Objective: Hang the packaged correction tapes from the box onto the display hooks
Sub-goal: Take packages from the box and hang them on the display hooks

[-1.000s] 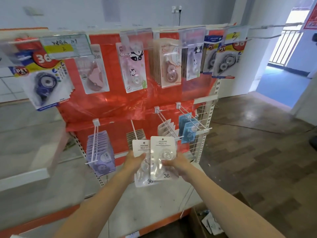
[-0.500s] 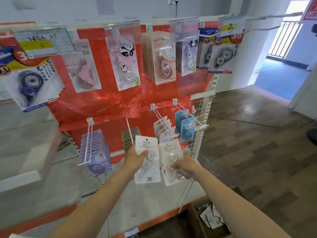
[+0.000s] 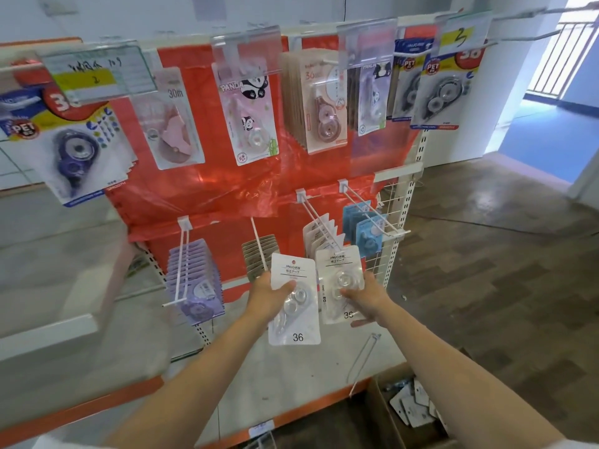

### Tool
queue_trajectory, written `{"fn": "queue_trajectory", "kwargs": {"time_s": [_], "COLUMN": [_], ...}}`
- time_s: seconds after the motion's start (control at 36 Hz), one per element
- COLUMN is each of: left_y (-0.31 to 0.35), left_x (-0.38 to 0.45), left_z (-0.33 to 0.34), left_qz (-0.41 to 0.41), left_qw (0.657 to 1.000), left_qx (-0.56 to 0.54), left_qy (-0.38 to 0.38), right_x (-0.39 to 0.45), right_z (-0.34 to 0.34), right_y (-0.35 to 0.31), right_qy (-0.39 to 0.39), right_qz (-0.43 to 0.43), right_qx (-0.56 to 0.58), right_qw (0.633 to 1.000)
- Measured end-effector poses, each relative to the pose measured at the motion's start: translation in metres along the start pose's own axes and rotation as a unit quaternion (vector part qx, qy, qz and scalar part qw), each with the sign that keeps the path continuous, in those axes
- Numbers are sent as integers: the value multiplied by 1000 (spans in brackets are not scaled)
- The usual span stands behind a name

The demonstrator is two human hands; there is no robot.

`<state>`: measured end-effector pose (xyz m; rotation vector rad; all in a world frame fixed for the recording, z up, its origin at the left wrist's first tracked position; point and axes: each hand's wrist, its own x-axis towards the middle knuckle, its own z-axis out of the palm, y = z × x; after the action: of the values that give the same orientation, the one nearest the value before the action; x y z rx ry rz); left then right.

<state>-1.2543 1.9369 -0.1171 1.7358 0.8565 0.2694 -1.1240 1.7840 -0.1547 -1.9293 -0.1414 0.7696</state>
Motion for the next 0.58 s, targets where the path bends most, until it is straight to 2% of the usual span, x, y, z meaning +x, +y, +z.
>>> {"fn": "queue_trajectory", "kwargs": {"time_s": [0.08,0.33,0.58], "left_y": [-1,1,0], "left_x": [0,-1,-1], "left_z": [0,5,16], "left_qz": [3,8,-15], "left_qw": [1000,1000,1000], "left_qx": [-4,-14,7], "left_qy": [-2,-9,-9], "right_x": [-1,-1,15], "right_z": [0,-2,-7], "right_y": [0,5,8], "right_qy": [-1,21,32], "right_qz": [13,-20,5], "right_qx": [-12,-22,-48], "right_qw": [1000,999,998]}}
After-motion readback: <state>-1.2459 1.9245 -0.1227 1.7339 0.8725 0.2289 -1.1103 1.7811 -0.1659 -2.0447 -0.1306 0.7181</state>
